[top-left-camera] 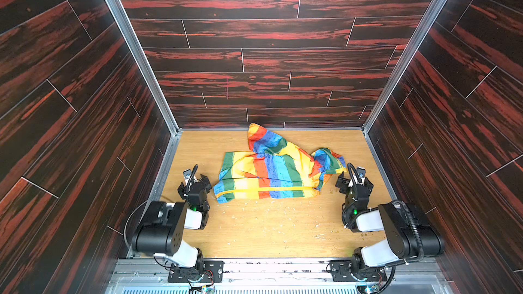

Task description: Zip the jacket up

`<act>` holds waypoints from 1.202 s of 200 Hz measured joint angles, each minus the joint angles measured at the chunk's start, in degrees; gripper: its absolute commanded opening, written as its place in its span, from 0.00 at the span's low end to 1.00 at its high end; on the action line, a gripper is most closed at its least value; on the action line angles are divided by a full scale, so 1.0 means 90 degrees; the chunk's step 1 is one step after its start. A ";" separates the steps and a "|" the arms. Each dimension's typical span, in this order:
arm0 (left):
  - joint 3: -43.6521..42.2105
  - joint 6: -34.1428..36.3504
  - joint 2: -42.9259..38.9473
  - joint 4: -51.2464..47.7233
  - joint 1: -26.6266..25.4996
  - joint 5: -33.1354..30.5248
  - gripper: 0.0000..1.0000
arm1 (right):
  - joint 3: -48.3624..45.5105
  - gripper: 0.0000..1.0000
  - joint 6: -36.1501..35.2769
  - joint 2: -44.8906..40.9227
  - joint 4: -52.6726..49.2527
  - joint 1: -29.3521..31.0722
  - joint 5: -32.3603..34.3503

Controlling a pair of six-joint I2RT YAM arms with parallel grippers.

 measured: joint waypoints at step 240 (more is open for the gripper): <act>0.0860 -0.0002 -0.0155 -0.1365 0.0012 0.0109 1.00 | 0.0508 0.99 0.0406 0.0226 -0.0563 -0.0814 -0.1683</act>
